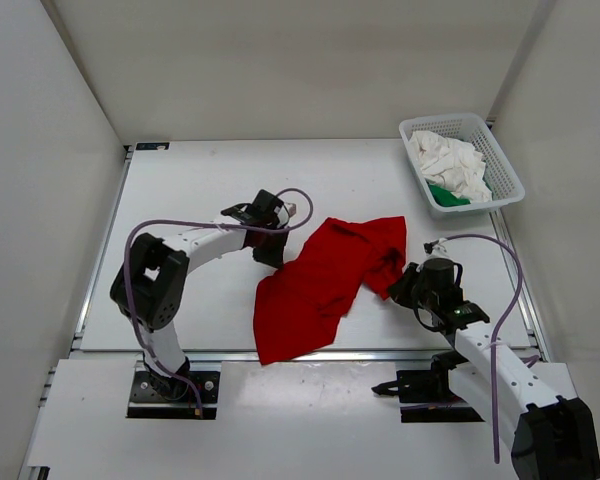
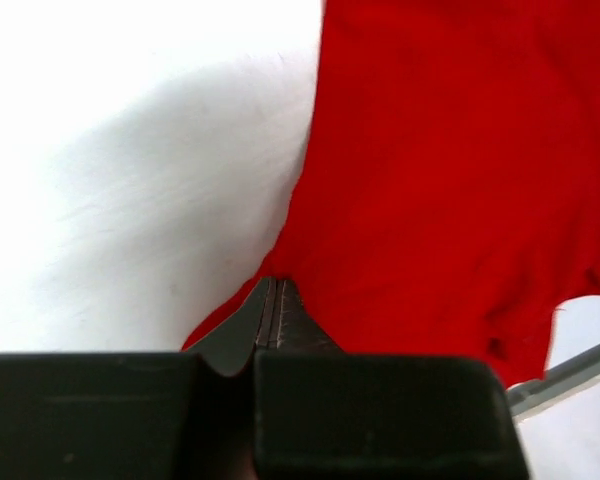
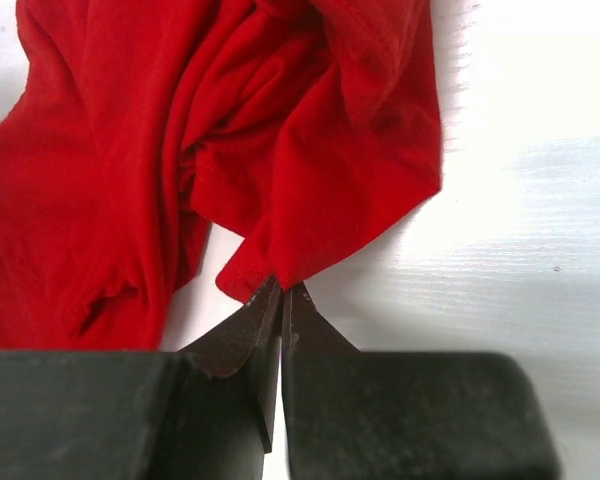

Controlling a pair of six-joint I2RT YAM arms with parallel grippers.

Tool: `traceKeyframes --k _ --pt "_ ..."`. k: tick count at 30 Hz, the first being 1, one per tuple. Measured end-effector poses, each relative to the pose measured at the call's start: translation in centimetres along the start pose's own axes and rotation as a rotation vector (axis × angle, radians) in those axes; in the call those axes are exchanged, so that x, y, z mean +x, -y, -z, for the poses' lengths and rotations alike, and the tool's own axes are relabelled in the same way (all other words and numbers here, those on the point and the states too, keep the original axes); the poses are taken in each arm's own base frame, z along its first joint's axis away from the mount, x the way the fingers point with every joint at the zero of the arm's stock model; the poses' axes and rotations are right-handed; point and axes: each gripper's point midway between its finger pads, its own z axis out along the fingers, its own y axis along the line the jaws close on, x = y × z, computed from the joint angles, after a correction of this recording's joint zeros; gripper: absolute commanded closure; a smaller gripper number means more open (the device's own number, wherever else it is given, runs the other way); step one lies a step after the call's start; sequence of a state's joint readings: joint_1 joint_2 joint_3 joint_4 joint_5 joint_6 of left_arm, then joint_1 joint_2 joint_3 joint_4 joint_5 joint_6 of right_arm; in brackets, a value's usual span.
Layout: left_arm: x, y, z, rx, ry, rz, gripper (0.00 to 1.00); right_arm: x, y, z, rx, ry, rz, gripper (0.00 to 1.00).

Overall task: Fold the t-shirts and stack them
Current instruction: Flatten out the tshirt

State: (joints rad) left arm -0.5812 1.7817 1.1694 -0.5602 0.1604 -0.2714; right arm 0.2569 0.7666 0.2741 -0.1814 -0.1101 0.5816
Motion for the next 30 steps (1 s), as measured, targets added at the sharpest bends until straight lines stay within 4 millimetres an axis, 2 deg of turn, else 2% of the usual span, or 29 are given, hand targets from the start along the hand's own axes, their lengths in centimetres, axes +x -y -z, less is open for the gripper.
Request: traceKeyframes --k 2,4,6,10,12,14,17,18,20,22,24,25,27,28,30 --pt "-1.3 -0.3 1.2 0.005 0.042 0.028 1.0 -0.2 -0.3 0.2 0.002 -0.003 0.009 1.0" --pt "-3.8 -0.8 3.1 0.01 0.117 0.062 1.0 -0.8 -1.3 0.7 -0.005 0.001 0.033 1.0" --pt "-7.9 -1.4 6.2 0.015 0.234 0.097 1.0 -2.2 -3.0 1.5 -0.033 0.026 0.063 1.0" --pt "-18.2 -3.0 14.9 0.02 0.529 0.142 1.0 -5.1 -6.1 3.2 -0.09 0.099 0.104 1.0" --pt "-22.5 -3.8 19.2 0.002 0.659 0.151 1.0 -5.7 -6.9 3.7 -0.103 0.115 0.115 1.0" --pt "-26.4 -4.2 22.7 -0.023 0.769 0.15 1.0 -5.5 -6.9 3.7 -0.099 0.108 0.121 1.0" --pt "-30.9 -3.8 25.3 -0.042 0.875 0.136 0.94 -4.6 -6.4 3.6 -0.073 0.07 0.133 1.0" --pt "-32.3 -3.6 25.6 -0.041 0.903 0.13 0.87 -4.3 -6.1 3.5 -0.063 0.057 0.136 1.0" --pt "-33.8 -3.3 24.9 -0.041 0.921 0.12 0.72 -4.1 -5.7 3.4 -0.047 0.045 0.135 1.0" --pt "-33.8 -3.5 22.8 -0.057 0.89 0.116 0.43 -4.4 -5.2 3.2 -0.032 0.049 0.127 1.0" --pt "-32.7 -4.0 19.5 -0.095 0.819 0.121 0.34 -4.7 -4.6 3.1 -0.012 0.054 0.114 1.0" --pt "-31.6 -4.2 17.6 -0.117 0.769 0.121 0.33 -4.9 -4.3 3.0 -0.003 0.056 0.106 1.0" --pt "-27.6 -4.7 12.9 -0.164 0.646 0.124 0.34 -5.0 -3.7 2.6 0.003 0.057 0.087 1.0" --pt "-24.8 -4.8 10.6 -0.183 0.584 0.123 0.34 -5.1 -3.3 2.4 0.007 0.056 0.078 1.0" --pt "-16.6 -5.1 7.0 -0.212 0.423 0.128 0.4 -5.1 -2.7 1.8 0.013 0.047 0.062 1.0"
